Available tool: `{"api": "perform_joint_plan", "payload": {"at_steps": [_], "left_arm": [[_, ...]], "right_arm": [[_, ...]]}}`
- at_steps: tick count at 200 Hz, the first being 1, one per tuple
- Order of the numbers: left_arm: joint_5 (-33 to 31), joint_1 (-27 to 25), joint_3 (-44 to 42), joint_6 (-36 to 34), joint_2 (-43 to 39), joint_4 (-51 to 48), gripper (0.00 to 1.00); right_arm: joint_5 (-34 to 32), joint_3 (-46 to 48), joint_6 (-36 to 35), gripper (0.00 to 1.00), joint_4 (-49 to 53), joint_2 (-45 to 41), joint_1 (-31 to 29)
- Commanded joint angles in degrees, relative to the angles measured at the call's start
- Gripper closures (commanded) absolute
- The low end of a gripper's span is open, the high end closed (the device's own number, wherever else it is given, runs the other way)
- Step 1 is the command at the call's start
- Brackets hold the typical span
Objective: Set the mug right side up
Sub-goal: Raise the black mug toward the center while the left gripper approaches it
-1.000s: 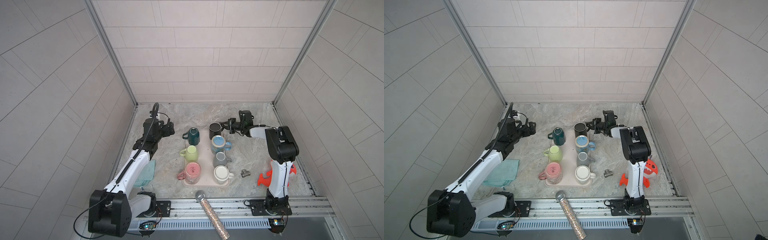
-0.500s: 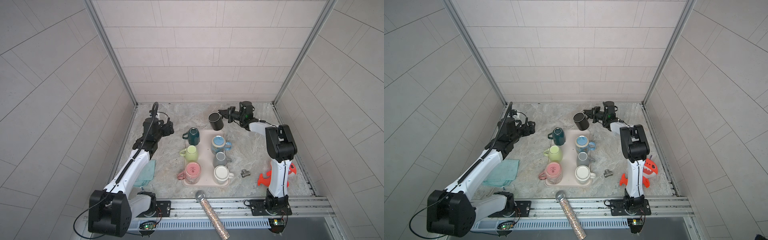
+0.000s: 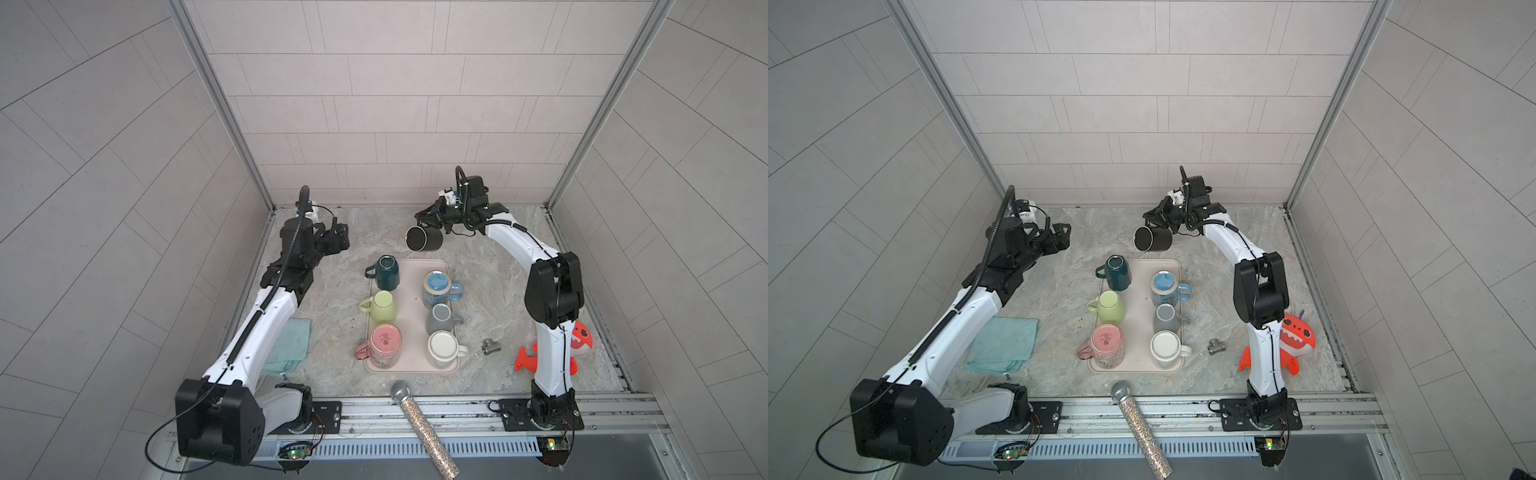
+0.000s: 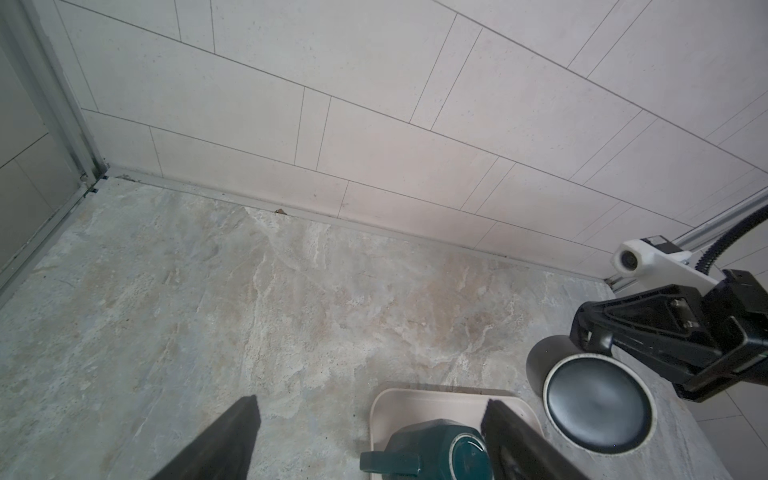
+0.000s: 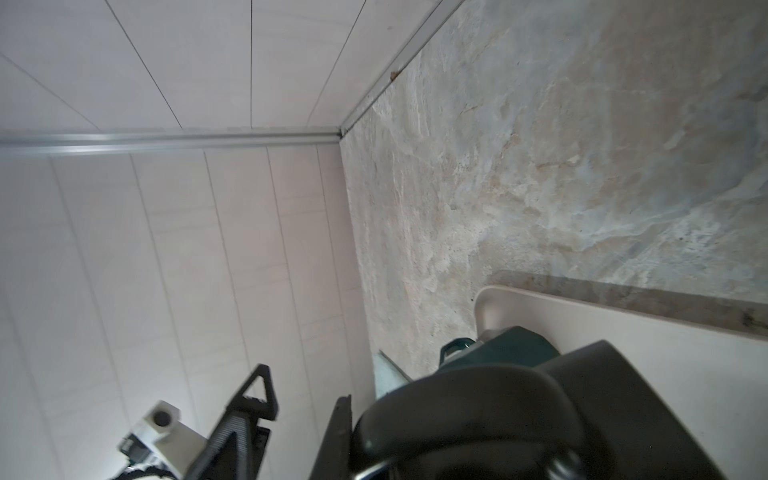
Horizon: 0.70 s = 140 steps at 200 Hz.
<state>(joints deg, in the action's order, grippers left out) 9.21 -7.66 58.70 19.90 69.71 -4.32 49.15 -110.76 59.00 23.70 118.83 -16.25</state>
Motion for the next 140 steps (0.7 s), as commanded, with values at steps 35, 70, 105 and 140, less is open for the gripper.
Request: {"api": "perform_joint_plan", "payload": {"at_steps": [35, 70, 105, 140], "left_arm": [[10.72, -0.18, 11.69, 2.26, 6.45, -1.92, 0.10], [19.66, -0.19, 15.54, 5.42, 9.26, -2.20, 0.10], [28.89, -0.55, 15.97, 7.92, 10.13, -1.16, 0.10], [34.18, -2.12, 15.41, 6.58, 8.69, -4.12, 0.10]], "right_arm": [[-10.70, -5.94, -40.52, 1.00, 20.68, -11.10, -6.41], [-16.24, 5.81, -53.26, 1.00, 13.62, -19.41, -11.41], [-13.95, 13.69, -61.13, 1.00, 8.43, -25.02, -13.17], [-17.66, 15.84, -68.88, 1.00, 8.98, -27.64, -15.49]]}}
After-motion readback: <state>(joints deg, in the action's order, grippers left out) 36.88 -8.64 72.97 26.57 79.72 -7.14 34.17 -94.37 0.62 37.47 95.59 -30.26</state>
